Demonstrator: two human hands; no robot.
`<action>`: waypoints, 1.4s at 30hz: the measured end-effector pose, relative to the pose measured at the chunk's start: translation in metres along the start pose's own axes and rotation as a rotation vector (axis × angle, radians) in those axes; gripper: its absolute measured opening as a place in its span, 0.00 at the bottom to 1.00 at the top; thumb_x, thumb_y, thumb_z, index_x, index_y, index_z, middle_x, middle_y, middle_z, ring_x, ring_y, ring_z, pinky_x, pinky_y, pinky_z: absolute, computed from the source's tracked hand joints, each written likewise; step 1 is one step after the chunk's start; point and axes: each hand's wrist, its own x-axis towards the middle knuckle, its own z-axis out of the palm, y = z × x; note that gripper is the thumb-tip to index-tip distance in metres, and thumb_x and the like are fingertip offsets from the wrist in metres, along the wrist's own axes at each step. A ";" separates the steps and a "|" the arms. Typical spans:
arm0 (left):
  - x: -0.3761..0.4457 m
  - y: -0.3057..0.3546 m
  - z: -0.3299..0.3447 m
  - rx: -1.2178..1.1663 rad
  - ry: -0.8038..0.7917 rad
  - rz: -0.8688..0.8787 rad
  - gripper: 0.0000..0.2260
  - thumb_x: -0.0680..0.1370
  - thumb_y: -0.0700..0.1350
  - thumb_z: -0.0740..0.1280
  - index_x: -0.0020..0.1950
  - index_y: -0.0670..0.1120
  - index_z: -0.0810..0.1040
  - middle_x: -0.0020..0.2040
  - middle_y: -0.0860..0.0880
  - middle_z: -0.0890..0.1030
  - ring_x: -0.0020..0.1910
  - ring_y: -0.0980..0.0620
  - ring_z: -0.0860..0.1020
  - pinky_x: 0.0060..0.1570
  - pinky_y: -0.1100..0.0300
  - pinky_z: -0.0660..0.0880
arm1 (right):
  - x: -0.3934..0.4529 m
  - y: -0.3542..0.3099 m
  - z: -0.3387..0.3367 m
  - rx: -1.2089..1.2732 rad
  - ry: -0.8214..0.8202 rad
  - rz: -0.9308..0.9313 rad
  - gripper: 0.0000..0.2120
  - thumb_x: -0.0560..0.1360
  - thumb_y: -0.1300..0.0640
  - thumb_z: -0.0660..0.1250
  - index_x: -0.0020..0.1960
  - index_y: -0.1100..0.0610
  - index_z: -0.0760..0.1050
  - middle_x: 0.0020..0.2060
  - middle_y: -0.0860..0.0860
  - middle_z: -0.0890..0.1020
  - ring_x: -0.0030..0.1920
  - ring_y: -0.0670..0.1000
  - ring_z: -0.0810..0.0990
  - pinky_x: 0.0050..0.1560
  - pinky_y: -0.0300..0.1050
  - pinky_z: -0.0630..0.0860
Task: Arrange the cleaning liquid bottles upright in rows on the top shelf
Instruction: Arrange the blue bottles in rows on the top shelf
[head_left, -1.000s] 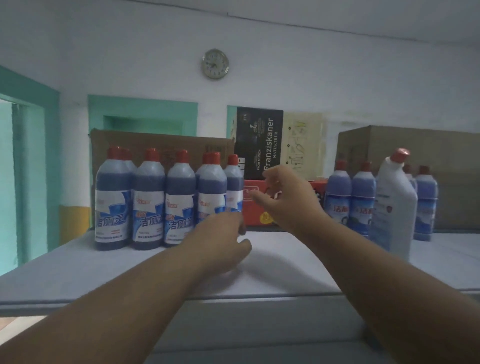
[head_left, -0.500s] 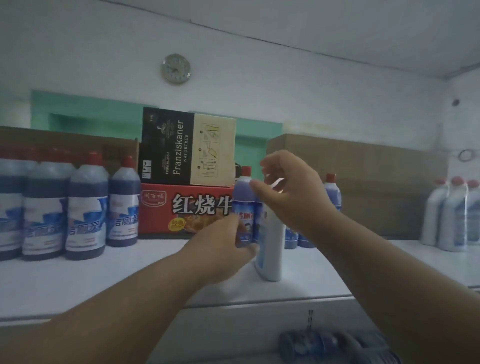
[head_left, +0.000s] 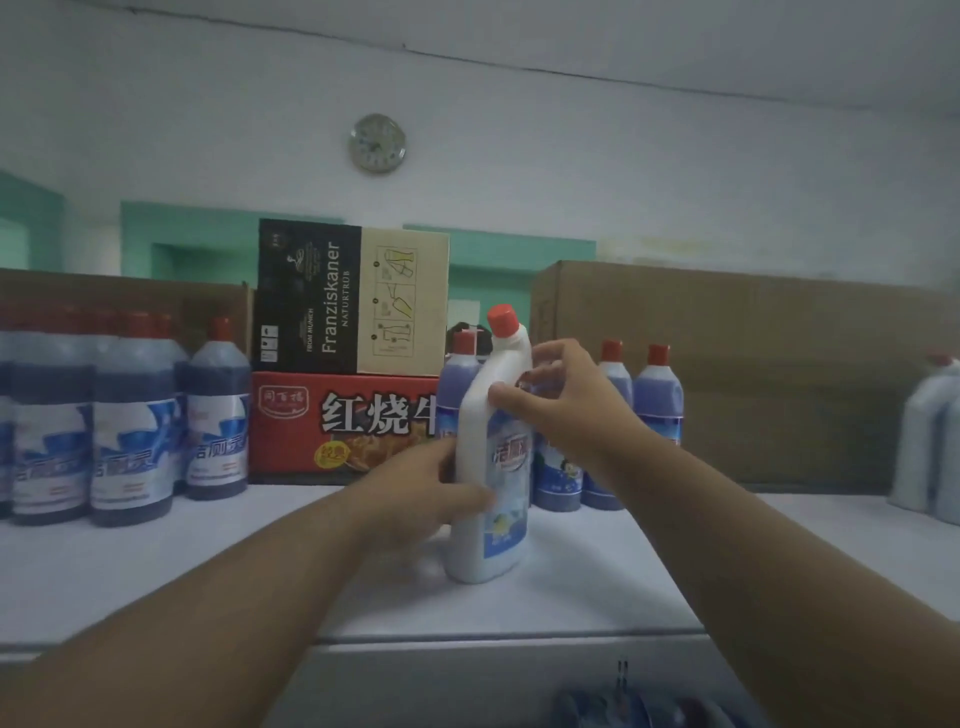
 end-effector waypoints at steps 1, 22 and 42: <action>0.000 -0.002 -0.007 -0.076 -0.054 -0.012 0.16 0.75 0.39 0.73 0.60 0.53 0.79 0.54 0.55 0.84 0.54 0.53 0.82 0.58 0.55 0.77 | 0.001 0.001 -0.001 0.055 -0.019 0.032 0.25 0.71 0.48 0.76 0.63 0.50 0.69 0.52 0.47 0.82 0.47 0.44 0.82 0.39 0.37 0.81; 0.046 0.087 0.121 0.075 -0.192 0.280 0.17 0.72 0.52 0.75 0.54 0.62 0.70 0.54 0.59 0.80 0.54 0.57 0.78 0.52 0.60 0.75 | -0.053 0.011 -0.161 0.118 0.267 -0.018 0.17 0.72 0.52 0.76 0.57 0.56 0.78 0.44 0.53 0.86 0.45 0.55 0.87 0.49 0.60 0.83; 0.191 0.260 0.507 0.306 -0.373 0.430 0.22 0.70 0.69 0.68 0.59 0.60 0.74 0.53 0.61 0.81 0.53 0.59 0.79 0.59 0.53 0.78 | -0.102 0.167 -0.575 0.059 0.372 0.060 0.17 0.74 0.54 0.75 0.60 0.58 0.76 0.47 0.57 0.85 0.50 0.61 0.85 0.55 0.67 0.79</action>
